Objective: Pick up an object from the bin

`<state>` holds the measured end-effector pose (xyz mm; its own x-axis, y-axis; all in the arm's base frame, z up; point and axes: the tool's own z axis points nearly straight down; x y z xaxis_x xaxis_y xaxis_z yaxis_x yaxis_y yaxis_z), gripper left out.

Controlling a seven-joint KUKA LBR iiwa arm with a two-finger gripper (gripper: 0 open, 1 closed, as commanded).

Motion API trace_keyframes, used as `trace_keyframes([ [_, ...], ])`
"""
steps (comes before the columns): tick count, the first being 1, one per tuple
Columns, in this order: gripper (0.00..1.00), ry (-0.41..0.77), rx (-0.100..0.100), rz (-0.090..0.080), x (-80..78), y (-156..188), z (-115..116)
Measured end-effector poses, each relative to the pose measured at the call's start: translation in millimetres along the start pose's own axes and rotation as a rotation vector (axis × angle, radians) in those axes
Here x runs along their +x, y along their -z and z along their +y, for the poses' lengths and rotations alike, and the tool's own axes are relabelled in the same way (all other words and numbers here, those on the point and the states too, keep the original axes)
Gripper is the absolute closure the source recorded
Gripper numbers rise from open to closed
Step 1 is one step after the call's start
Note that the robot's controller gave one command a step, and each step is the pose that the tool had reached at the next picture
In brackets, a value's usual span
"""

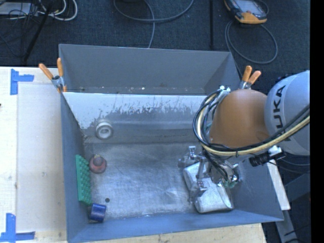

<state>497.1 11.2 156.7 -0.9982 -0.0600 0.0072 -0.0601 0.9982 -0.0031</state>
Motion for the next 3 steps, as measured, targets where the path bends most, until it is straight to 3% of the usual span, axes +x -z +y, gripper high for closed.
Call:
trace_keyframes([
  [1,0.0,0.288,-0.023,0.006,-42.7,-66.6,-36.5],
  [2,0.0,0.248,-0.022,-0.004,-40.7,-65.0,-42.0],
  [3,0.0,0.203,-0.01,-0.031,-7.3,-46.4,-81.5],
])
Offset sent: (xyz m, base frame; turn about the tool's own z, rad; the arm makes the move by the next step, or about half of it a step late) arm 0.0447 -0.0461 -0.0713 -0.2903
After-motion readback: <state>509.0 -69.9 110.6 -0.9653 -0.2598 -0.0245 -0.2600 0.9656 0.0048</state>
